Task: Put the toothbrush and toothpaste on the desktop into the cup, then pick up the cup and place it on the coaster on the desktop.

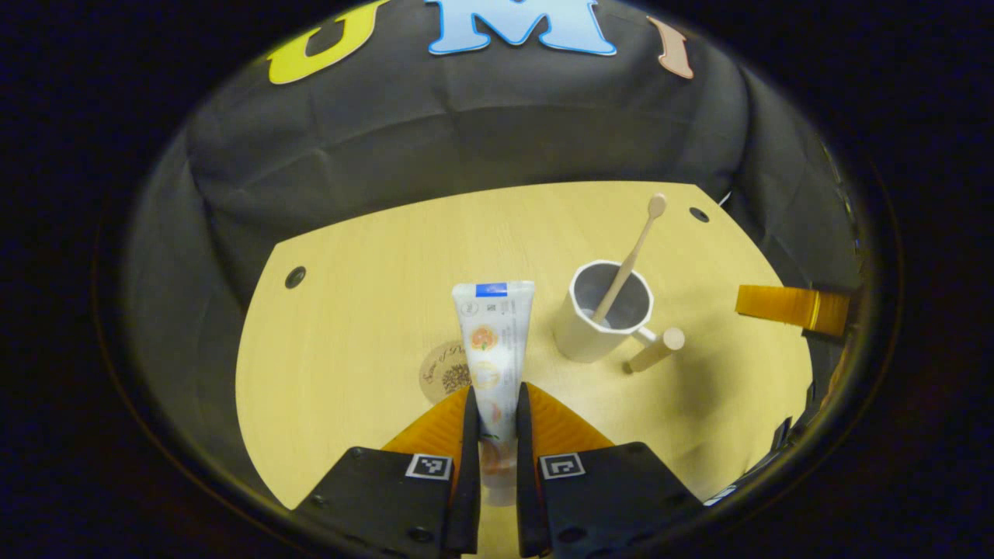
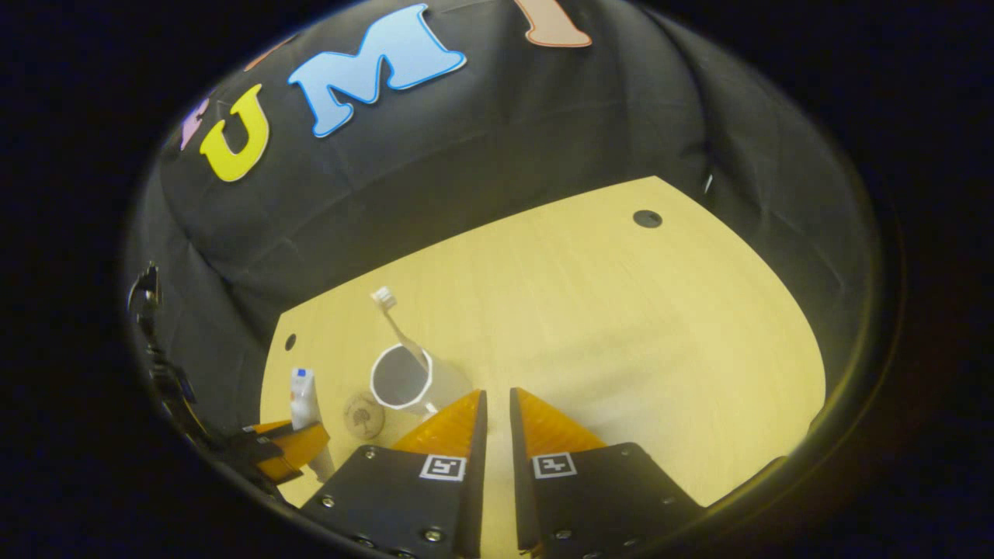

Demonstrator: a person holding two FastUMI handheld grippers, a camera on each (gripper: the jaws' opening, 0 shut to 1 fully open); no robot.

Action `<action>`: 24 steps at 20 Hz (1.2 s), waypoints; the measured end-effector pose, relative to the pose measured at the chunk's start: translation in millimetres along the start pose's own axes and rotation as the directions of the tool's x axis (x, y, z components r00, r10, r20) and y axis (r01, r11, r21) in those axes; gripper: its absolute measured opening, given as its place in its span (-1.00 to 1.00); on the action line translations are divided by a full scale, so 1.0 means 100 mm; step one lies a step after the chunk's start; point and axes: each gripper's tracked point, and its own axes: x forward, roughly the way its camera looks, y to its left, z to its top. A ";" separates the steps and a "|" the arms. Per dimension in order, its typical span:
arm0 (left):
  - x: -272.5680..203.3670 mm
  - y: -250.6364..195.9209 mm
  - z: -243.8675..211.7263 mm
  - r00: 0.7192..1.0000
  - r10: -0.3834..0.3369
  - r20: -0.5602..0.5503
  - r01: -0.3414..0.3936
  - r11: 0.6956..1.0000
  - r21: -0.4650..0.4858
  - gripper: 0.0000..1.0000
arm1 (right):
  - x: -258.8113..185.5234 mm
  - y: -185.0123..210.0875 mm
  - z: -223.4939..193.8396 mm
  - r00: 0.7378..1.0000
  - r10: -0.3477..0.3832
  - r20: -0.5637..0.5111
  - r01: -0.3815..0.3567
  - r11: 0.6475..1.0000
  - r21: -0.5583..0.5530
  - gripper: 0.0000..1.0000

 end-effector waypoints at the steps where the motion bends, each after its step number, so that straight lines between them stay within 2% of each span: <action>1: 0.03 -0.06 0.07 1.000 -0.008 0.012 0.008 1.000 0.008 -0.46 | -0.02 -0.07 -0.02 1.000 -0.011 -0.001 0.011 1.000 0.008 -0.66; 7: 0.13 -0.28 0.49 0.996 -0.032 0.084 0.030 0.999 0.026 -0.46 | -0.16 -0.56 -0.16 0.997 -0.079 -0.012 0.080 0.995 0.055 -0.66; 13: 0.25 -0.42 0.76 0.993 -0.042 0.107 0.038 0.999 0.034 -0.47 | -0.27 -0.94 -0.26 0.991 -0.130 -0.020 0.132 0.985 0.109 -0.66; 24: 0.39 -0.79 1.06 0.982 -0.097 0.161 0.092 0.995 0.043 -0.46 | -0.40 -1.28 -0.33 0.984 -0.178 -0.028 0.180 0.968 0.175 -0.67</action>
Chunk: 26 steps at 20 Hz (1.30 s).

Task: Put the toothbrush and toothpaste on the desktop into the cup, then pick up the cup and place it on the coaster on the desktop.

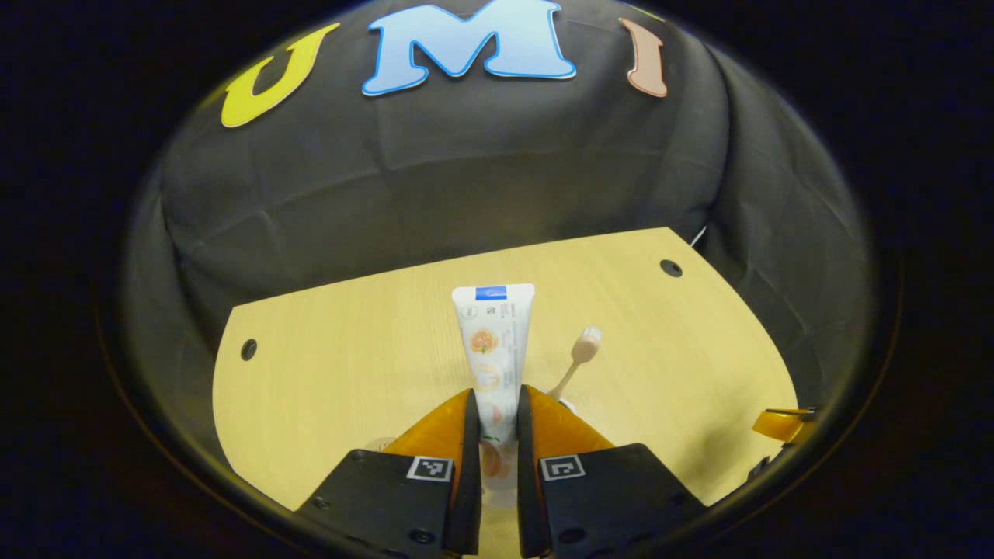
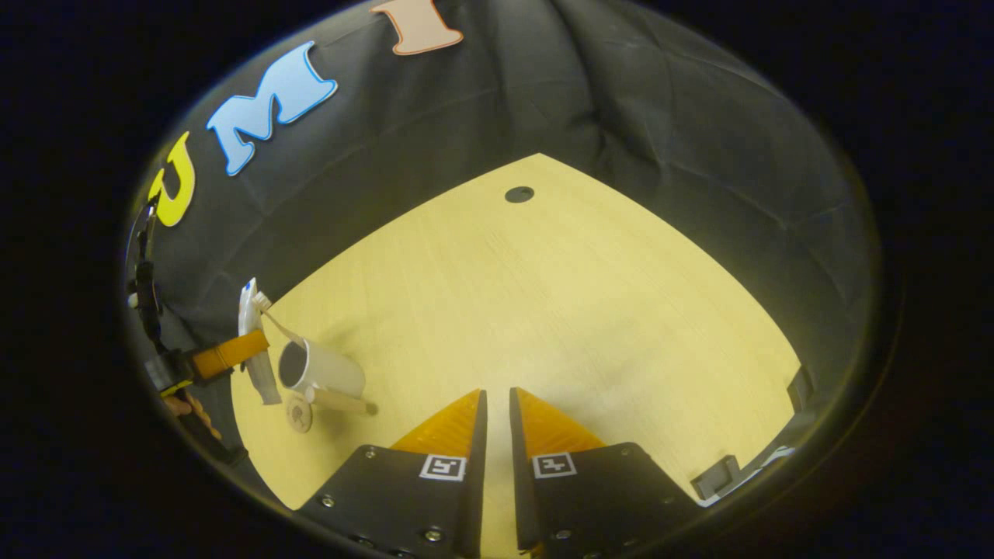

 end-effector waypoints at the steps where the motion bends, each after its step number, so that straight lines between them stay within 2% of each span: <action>1: 0.03 -0.02 0.03 1.000 0.000 0.010 0.000 1.000 0.003 -0.47 | 0.00 -0.03 -0.01 1.000 -0.004 -0.004 0.004 1.000 0.004 -0.67; 6: 0.11 -0.02 0.09 0.998 0.001 0.061 0.000 1.000 -0.016 -0.47 | -0.02 -0.14 -0.05 1.000 -0.021 -0.016 0.021 1.000 0.019 -0.66; 11: 0.06 -0.10 0.20 0.992 -0.048 0.115 0.053 0.998 -0.040 -0.47 | -0.06 -0.19 -0.10 0.999 -0.029 -0.026 0.030 0.999 0.033 -0.66; 16: 0.09 -0.25 0.27 0.987 -0.079 0.142 0.080 0.997 -0.002 -0.46 | -0.06 -0.15 -0.17 0.999 -0.030 -0.038 0.031 0.999 0.029 -0.66; 22: 0.25 -0.23 0.24 0.989 -0.061 0.134 0.066 0.997 -0.035 -0.46 | -0.14 -0.15 -0.16 0.998 -0.038 -0.043 0.039 0.998 0.041 -0.67; 25: 0.26 -0.21 0.19 0.989 -0.045 0.139 0.047 0.999 -0.012 -0.46 | -0.14 -0.18 -0.14 0.998 -0.043 -0.043 0.045 0.998 0.051 -0.67; 26: 0.24 -0.21 0.18 0.988 -0.049 0.144 0.051 0.999 -0.006 -0.38 | -0.13 -0.18 -0.15 0.998 -0.043 -0.045 0.045 0.998 0.054 -0.67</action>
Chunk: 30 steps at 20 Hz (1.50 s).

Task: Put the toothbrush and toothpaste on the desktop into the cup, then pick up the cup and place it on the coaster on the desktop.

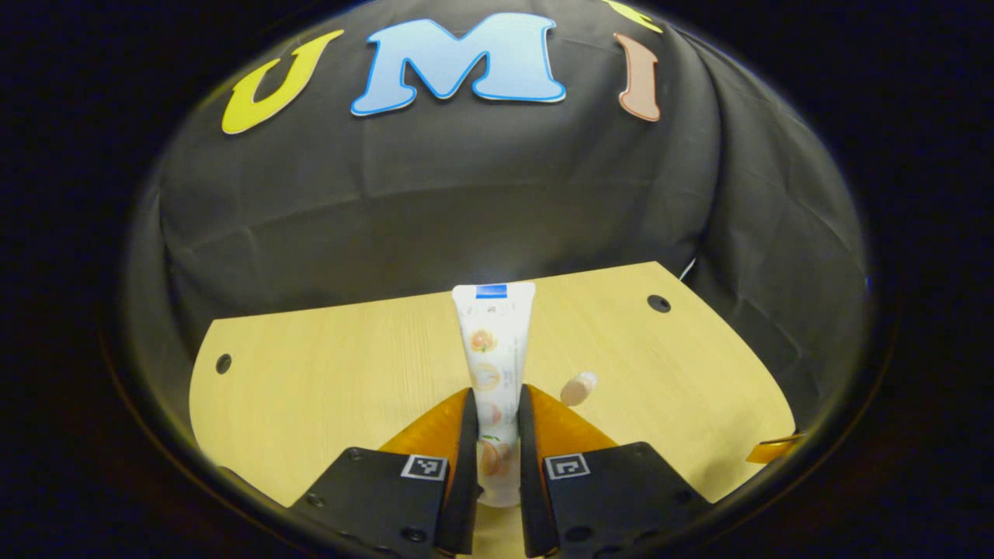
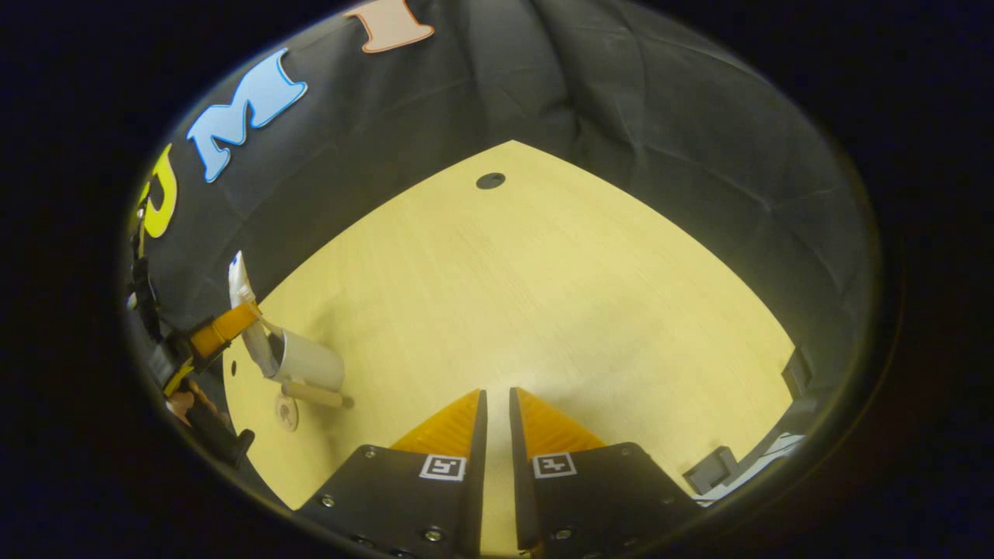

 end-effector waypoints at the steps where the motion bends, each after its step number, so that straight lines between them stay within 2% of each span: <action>1: 0.01 -0.03 -0.01 1.000 -0.015 0.003 0.015 1.000 0.001 -0.38 | 0.00 0.00 0.00 1.000 0.000 -0.001 0.000 1.000 0.001 -0.67; 5: 0.00 -0.09 -0.17 0.999 -0.035 -0.031 0.034 0.999 -0.011 -0.05 | 0.02 0.03 -0.01 1.000 0.005 -0.009 -0.005 1.000 -0.010 -0.66; 10: -0.11 -0.17 -0.10 0.998 -0.059 0.010 0.059 0.998 -0.005 0.01 | 0.03 0.09 -0.04 1.000 0.019 -0.012 -0.020 0.999 -0.031 -0.67; 11: -0.11 -0.19 -0.07 0.998 -0.057 0.018 0.057 0.998 0.001 0.10 | 0.03 0.11 -0.03 1.000 0.022 -0.013 -0.023 0.999 -0.034 -0.67; 12: -0.13 -0.19 -0.06 0.998 -0.057 0.025 0.057 0.998 0.005 0.46 | 0.04 0.13 -0.03 1.000 0.026 -0.013 -0.026 0.999 -0.037 -0.67; 15: -0.16 -0.18 -0.07 0.998 -0.058 0.025 0.058 0.998 -0.001 0.67 | 0.01 0.17 -0.03 0.999 0.039 -0.013 -0.040 0.998 -0.044 -0.67; 17: -0.21 -0.17 -0.08 0.998 -0.061 0.027 0.062 0.998 -0.013 0.87 | 0.01 0.21 -0.03 0.999 0.048 -0.012 -0.048 0.997 -0.053 -0.66; 24: -0.51 -0.05 -0.08 0.998 -0.046 0.049 0.047 0.999 -0.015 0.89 | -0.03 0.44 0.04 0.995 0.097 -0.001 -0.096 0.990 -0.102 -0.66; 30: -0.73 0.20 -0.17 0.999 -0.022 0.050 0.024 0.999 -0.037 0.89 | -0.04 0.86 0.13 0.988 0.155 -0.002 -0.153 0.972 -0.178 -0.65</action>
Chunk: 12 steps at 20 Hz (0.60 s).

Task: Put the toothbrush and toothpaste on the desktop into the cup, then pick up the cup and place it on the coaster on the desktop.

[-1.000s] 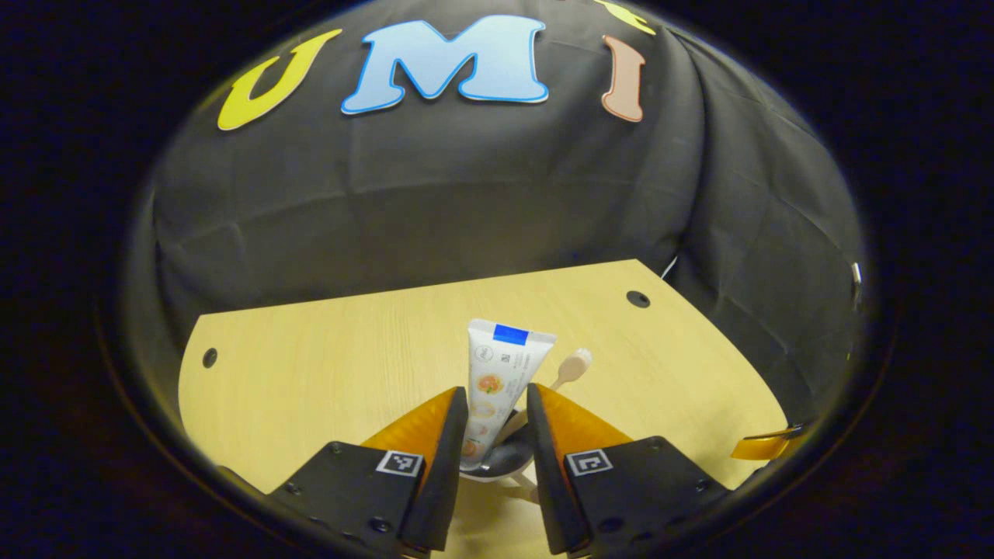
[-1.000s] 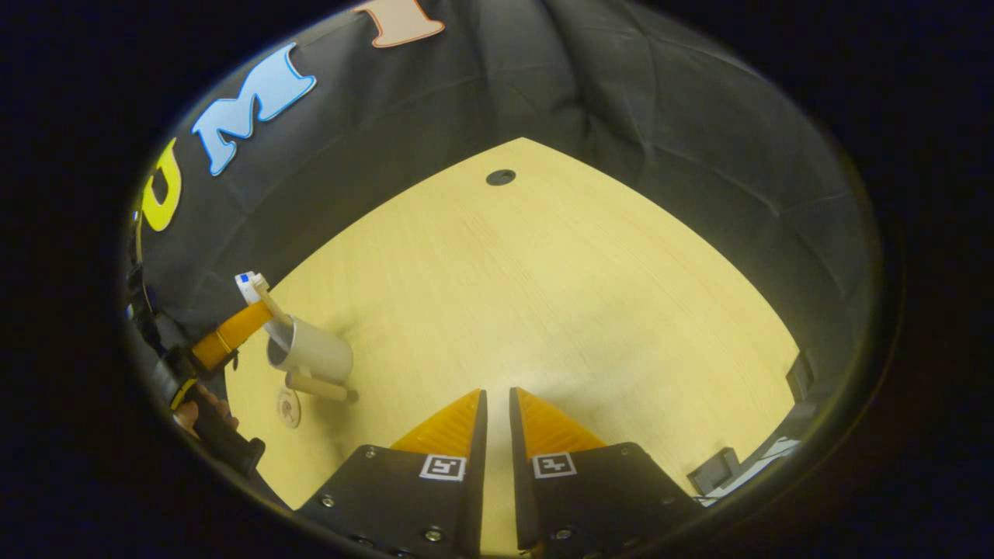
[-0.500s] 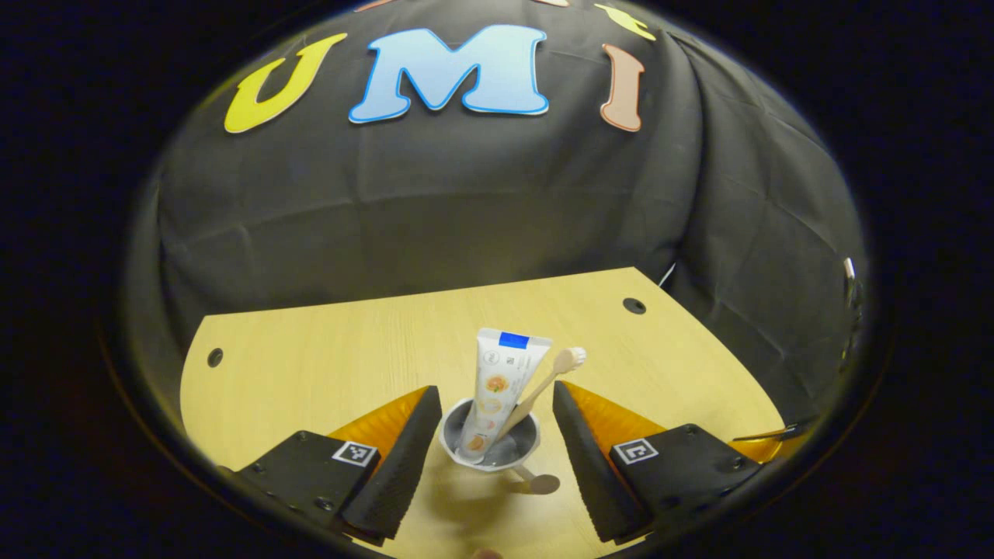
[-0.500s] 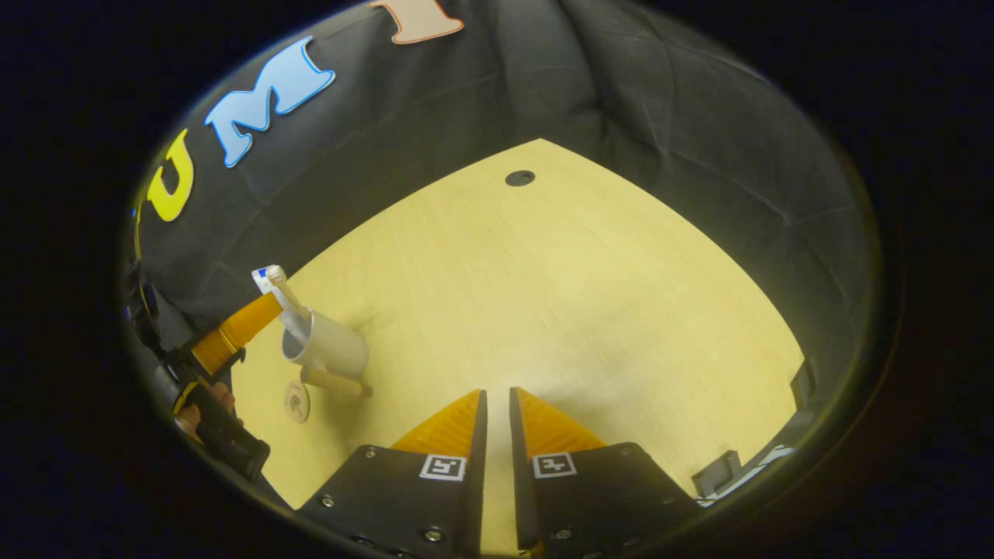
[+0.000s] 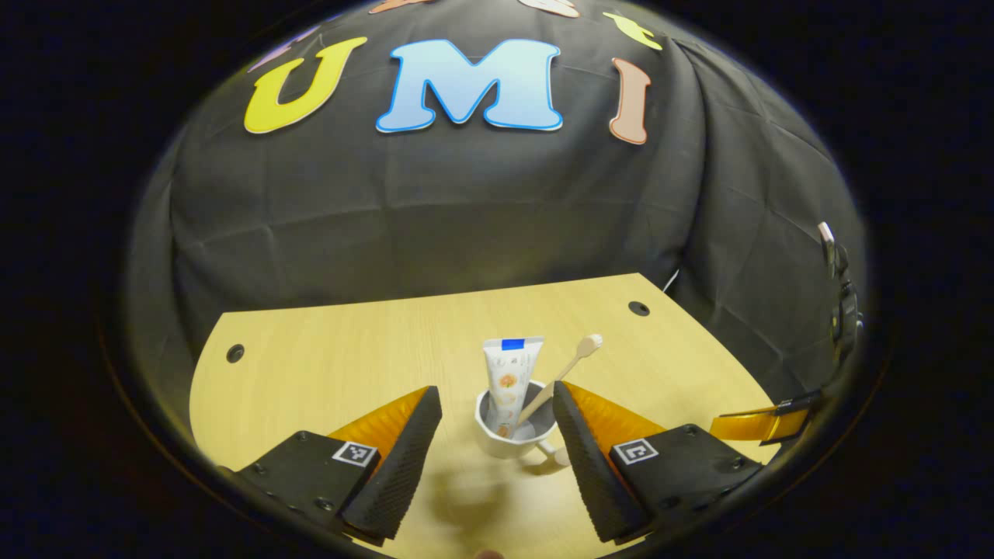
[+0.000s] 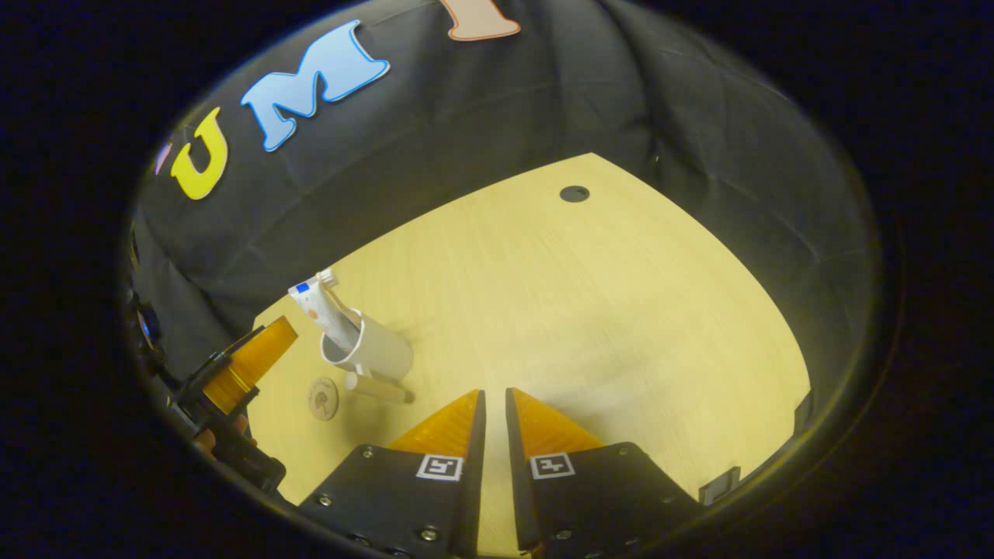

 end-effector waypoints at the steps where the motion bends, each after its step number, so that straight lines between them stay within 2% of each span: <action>1: -0.03 0.05 -0.04 1.000 0.005 -0.004 -0.005 1.000 -0.004 0.89 | 0.03 0.07 0.02 1.000 0.015 -0.003 -0.015 1.000 -0.013 -0.65; 2: -0.07 0.10 -0.07 1.000 0.011 -0.008 -0.011 1.000 -0.010 0.89 | 0.05 0.13 0.02 1.000 0.021 -0.007 -0.021 0.999 -0.026 -0.39; 3: -0.10 0.15 -0.10 1.000 0.017 -0.012 -0.017 1.000 -0.016 0.89 | 0.05 0.20 0.04 1.000 0.028 -0.009 -0.029 0.999 -0.040 -0.25; 6: -0.20 0.29 -0.20 0.999 0.038 -0.022 -0.039 0.999 -0.035 0.89 | 0.11 0.46 0.05 0.997 0.070 -0.033 -0.073 0.994 -0.085 -0.21; 8: -0.28 0.41 -0.28 0.998 0.054 -0.031 -0.056 0.997 -0.046 0.89 | 0.17 0.62 0.07 0.996 0.078 -0.051 -0.084 0.988 -0.127 0.16; 12: -0.47 0.67 -0.47 0.994 0.092 -0.052 -0.095 0.993 -0.068 0.89 | 0.33 0.95 0.01 0.989 0.103 -0.111 -0.124 0.969 -0.213 0.23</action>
